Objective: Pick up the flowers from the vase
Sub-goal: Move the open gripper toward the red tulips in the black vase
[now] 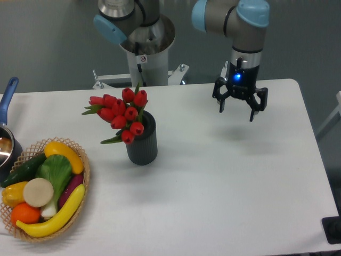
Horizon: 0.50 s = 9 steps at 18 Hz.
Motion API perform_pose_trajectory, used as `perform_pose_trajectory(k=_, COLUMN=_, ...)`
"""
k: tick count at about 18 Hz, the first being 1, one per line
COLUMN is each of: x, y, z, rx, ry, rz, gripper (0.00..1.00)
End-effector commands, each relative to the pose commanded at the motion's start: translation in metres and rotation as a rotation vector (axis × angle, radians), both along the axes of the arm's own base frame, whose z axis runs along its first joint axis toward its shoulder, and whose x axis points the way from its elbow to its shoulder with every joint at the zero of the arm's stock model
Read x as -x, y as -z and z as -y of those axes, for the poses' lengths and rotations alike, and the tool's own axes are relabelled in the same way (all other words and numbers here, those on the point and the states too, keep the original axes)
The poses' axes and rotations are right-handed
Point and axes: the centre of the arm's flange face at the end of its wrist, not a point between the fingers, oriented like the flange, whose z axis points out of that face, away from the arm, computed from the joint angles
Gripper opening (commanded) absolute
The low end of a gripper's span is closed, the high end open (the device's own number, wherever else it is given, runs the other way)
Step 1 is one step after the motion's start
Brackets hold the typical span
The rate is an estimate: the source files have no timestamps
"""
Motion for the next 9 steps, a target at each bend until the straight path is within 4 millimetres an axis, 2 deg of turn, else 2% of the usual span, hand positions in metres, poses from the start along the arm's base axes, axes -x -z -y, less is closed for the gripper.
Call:
perform_pose_trajectory(k=4, x=-0.03, y=-0.008, z=-0.007, rx=-0.16, ry=0.017, rz=0.057, gripper=1.0)
perform_pose_trajectory(k=9, x=-0.057, y=-0.014, z=-0.015, rx=-0.345, ry=0.037, rz=0.139, gripper=1.0)
